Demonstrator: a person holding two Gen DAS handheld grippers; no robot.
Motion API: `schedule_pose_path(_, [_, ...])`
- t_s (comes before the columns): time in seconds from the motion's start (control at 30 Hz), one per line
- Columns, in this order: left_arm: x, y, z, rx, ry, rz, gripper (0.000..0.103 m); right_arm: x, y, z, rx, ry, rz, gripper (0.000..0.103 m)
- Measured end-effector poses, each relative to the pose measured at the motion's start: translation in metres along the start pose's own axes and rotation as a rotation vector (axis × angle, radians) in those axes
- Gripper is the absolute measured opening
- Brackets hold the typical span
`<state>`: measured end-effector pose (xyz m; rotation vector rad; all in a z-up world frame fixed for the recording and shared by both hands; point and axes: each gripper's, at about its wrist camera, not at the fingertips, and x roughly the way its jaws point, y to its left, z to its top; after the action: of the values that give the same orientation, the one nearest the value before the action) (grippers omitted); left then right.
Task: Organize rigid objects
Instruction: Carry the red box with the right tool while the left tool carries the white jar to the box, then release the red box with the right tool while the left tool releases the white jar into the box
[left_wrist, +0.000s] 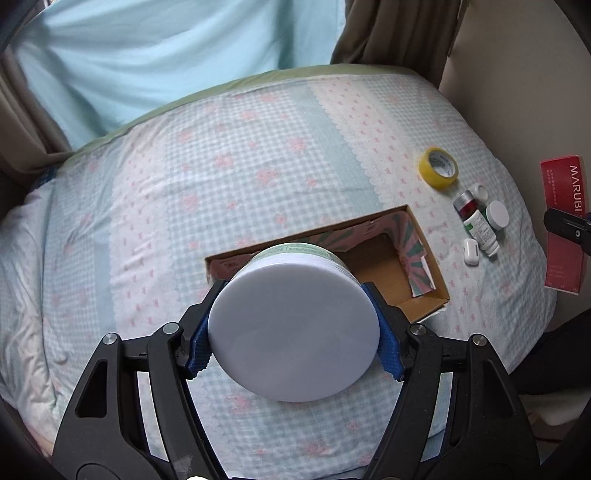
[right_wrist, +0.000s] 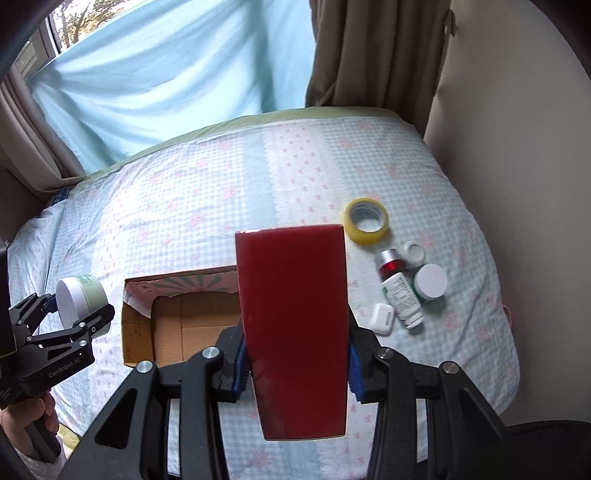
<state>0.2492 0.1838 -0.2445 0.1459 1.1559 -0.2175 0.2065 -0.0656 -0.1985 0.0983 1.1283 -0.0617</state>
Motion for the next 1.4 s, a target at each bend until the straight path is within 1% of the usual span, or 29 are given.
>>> schedule_pose_path(0.1, [0.012,0.021,-0.007,-0.041,0.02,0.012,0.068,0.014,0.031,0.001,-0.047,0.022,0.036,0.039])
schedule_pose_path(0.2, [0.026,0.033,-0.012,-0.083,0.044,0.025,0.068,0.033,0.055,0.003,-0.096,0.051,0.077,0.039])
schedule_pose_path(0.33, [0.048,0.04,-0.018,-0.141,0.093,0.029,0.068,0.063,0.083,0.002,-0.166,0.109,0.13,0.039])
schedule_pose_path(0.47, [0.078,0.041,-0.023,-0.167,0.162,0.026,0.068,0.101,0.096,0.002,-0.195,0.182,0.168,0.039])
schedule_pose_path(0.7, [0.14,0.034,-0.02,-0.152,0.281,0.02,0.068,0.178,0.096,-0.001,-0.172,0.328,0.23,0.039])
schedule_pose_path(0.8, [0.166,0.026,-0.016,-0.122,0.325,0.013,0.068,0.209,0.092,-0.001,-0.143,0.383,0.238,0.039])
schedule_pose_path(0.93, [0.198,0.014,-0.008,-0.085,0.369,0.009,0.068,0.24,0.087,-0.005,-0.14,0.426,0.228,0.039])
schedule_pose_path(1.03, [0.225,0.01,-0.006,-0.077,0.429,0.01,0.068,0.255,0.085,-0.008,-0.159,0.446,0.225,0.039])
schedule_pose_path(1.1, [0.237,0.011,-0.007,-0.097,0.459,0.003,0.068,0.262,0.086,-0.011,-0.19,0.457,0.22,0.039])
schedule_pose_path(1.27, [0.247,0.01,-0.006,-0.102,0.479,0.011,0.068,0.27,0.093,-0.024,-0.293,0.478,0.213,0.039])
schedule_pose_path(1.4, [0.249,0.013,-0.003,-0.124,0.49,0.008,0.068,0.274,0.093,-0.03,-0.306,0.495,0.206,0.039])
